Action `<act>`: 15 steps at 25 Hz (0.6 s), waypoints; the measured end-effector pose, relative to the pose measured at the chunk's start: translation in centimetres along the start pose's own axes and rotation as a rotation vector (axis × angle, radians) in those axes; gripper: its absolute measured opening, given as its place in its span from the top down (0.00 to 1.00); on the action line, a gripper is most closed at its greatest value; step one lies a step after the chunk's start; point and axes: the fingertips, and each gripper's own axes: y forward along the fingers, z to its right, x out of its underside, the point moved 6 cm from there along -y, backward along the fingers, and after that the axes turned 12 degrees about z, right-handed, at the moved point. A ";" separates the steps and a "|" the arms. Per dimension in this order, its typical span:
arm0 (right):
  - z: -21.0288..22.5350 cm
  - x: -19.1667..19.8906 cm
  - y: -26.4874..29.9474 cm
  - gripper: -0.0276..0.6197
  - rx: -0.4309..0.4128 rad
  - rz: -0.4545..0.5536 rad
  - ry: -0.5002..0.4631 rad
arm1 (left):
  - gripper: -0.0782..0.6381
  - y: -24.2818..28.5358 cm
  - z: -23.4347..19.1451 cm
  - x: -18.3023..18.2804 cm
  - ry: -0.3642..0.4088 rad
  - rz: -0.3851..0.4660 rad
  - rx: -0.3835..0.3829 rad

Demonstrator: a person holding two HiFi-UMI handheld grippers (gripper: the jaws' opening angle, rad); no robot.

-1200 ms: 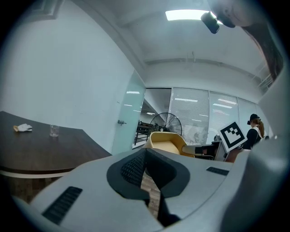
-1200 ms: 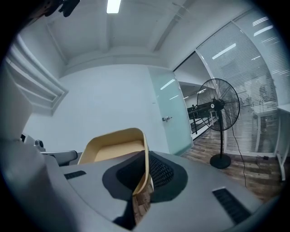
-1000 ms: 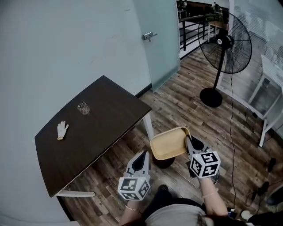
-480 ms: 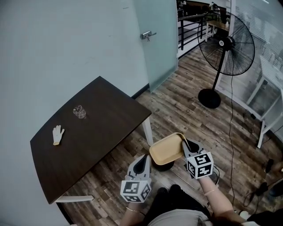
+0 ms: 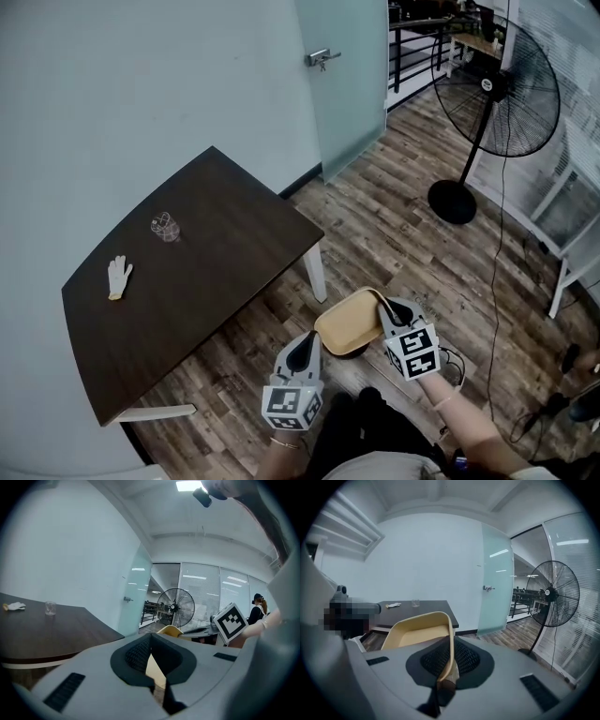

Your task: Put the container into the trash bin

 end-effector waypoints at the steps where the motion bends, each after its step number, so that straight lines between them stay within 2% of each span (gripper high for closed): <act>1: 0.1 0.6 0.6 0.92 -0.005 -0.009 -0.008 | 0.87 0.3 -0.3 0.5 -0.002 -0.004 -0.003; 7: 0.8 4.5 4.6 0.92 -0.024 -0.065 -0.067 | 0.87 2.0 -2.3 3.7 -0.025 -0.032 -0.016; 15: 1.0 10.7 9.9 0.92 -0.052 -0.134 -0.169 | 0.87 3.6 -6.2 10.3 -0.053 -0.073 -0.048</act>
